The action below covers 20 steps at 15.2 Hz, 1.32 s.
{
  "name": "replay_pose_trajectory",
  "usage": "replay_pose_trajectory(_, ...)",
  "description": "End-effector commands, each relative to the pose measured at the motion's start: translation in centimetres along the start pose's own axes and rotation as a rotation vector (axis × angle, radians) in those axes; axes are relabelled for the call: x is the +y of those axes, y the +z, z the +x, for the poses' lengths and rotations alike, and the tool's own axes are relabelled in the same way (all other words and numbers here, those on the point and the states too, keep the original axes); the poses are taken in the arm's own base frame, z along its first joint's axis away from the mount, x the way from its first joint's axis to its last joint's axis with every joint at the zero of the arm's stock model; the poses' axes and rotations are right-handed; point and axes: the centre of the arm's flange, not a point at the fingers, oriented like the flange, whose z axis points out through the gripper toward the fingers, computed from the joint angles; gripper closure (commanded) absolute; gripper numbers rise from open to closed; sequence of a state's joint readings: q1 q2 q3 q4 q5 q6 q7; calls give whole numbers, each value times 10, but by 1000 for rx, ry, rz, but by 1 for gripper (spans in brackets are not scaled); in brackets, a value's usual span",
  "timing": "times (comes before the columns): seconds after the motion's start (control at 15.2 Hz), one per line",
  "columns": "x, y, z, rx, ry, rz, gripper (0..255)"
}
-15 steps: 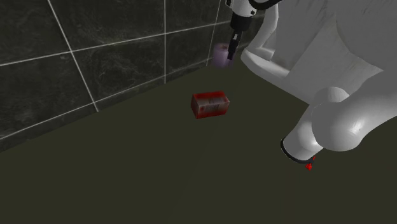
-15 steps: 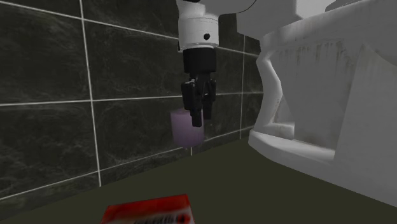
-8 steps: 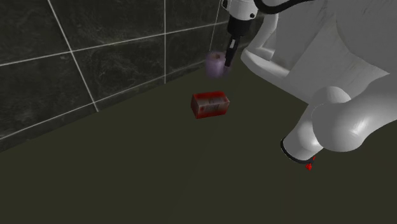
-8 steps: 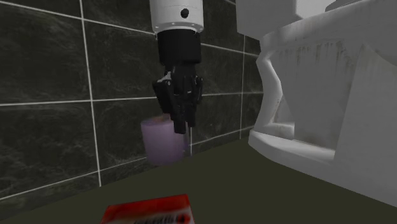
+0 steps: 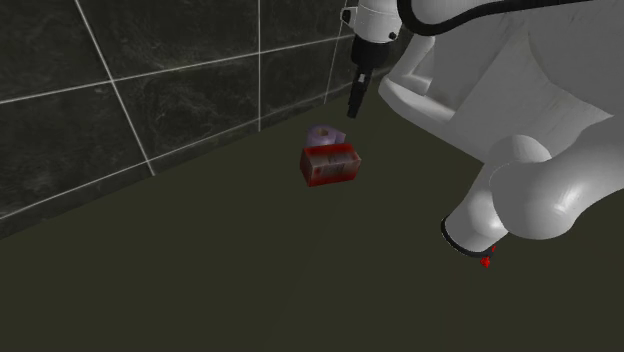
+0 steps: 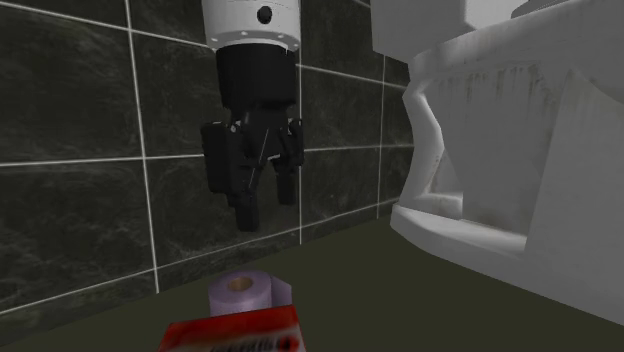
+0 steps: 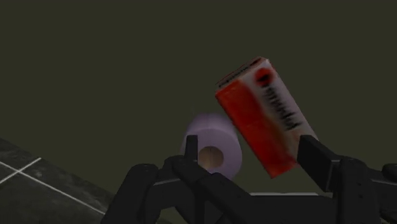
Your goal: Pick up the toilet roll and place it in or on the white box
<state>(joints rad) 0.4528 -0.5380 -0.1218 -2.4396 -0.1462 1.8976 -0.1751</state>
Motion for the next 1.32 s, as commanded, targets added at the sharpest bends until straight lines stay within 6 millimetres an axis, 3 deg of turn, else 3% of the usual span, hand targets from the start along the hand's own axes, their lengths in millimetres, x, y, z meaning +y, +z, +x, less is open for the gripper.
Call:
replay_pose_trajectory(0.0, 9, 21, 6, 4, -96, 9, 0)
replay_pose_trajectory(0.53, 43, 113, 43, 18, -497, 48, 0)
replay_pose_trajectory(0.99, 41, 150, 43, 18, -497, 48, 0)
replay_pose_trajectory(1.25, 41, 153, 43, 18, -497, 48, 0)
